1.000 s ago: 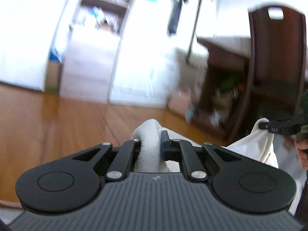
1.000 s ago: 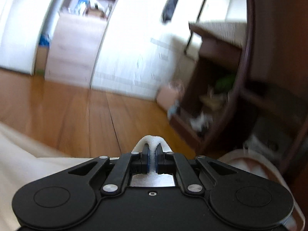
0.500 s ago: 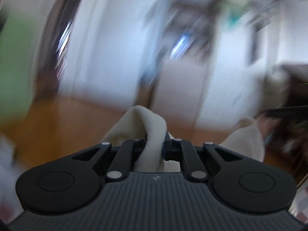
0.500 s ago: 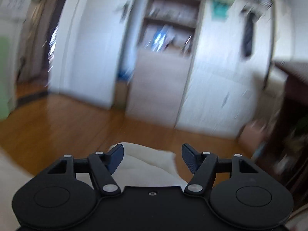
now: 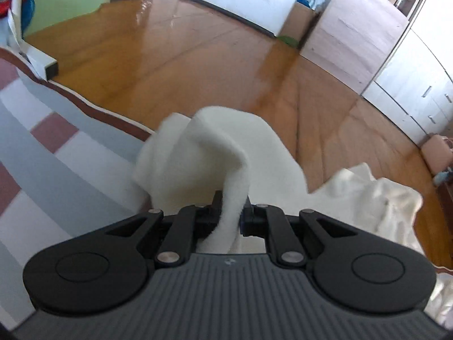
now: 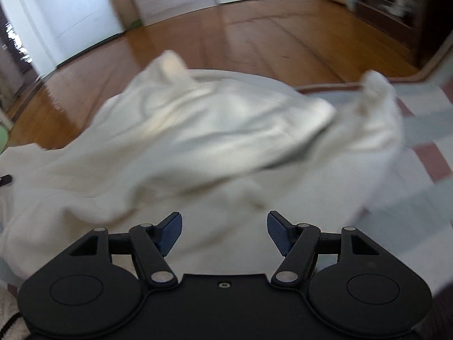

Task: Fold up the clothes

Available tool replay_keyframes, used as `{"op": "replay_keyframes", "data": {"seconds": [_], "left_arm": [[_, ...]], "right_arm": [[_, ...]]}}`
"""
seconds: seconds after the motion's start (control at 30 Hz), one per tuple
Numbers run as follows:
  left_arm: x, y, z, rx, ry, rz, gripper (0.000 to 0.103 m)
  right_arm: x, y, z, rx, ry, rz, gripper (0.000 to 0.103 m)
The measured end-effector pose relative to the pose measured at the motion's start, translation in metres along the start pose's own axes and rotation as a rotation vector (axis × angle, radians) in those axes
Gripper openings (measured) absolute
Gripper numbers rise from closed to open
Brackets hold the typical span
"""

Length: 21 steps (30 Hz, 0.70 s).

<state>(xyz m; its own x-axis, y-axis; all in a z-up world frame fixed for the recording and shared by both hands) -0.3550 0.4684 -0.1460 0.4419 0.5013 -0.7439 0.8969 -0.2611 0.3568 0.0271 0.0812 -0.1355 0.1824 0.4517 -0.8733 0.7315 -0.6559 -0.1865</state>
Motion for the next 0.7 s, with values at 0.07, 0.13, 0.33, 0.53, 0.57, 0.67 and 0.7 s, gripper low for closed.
{"op": "replay_keyframes", "data": {"seconds": [0.07, 0.13, 0.33, 0.53, 0.57, 0.67, 0.7], "left_arm": [[-0.005, 0.002, 0.001, -0.001, 0.009, 0.010, 0.010], [-0.004, -0.001, 0.003, -0.051, -0.003, 0.044, 0.010], [0.007, -0.021, 0.011, -0.174, -0.075, 0.108, 0.018], [0.029, -0.023, 0.014, -0.210, -0.143, 0.185, 0.042], [0.030, -0.021, 0.016, -0.206, -0.148, 0.176, 0.048], [0.035, -0.012, 0.021, -0.149, -0.161, 0.120, 0.052], [0.035, -0.007, 0.022, -0.119, -0.155, 0.104, 0.050]], "right_arm": [[-0.003, 0.015, 0.009, 0.051, -0.010, 0.012, 0.071], [-0.005, 0.026, 0.014, 0.091, -0.018, 0.026, 0.071], [0.005, 0.055, 0.017, 0.220, -0.041, -0.013, 0.071], [0.042, 0.071, 0.011, 0.378, -0.074, -0.148, 0.072], [0.047, 0.072, 0.008, 0.374, -0.072, -0.156, 0.067], [0.041, 0.060, -0.018, 0.175, -0.032, -0.092, 0.014], [0.025, 0.055, -0.029, 0.114, 0.042, -0.052, 0.013]]}}
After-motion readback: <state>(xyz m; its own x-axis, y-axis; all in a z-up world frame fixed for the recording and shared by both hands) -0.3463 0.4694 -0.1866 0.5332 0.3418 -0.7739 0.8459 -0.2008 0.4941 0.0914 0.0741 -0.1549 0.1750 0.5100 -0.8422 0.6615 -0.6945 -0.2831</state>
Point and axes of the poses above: each gripper's, at about its wrist camera, not at the fingertips, and x roughly the way its jaws point, y to its right, z to its underside, the point moved 4 cm from there along x, roughly the way its jaws point, and after that the axes turned 8 degrees about -y, right-handed, at the moved point
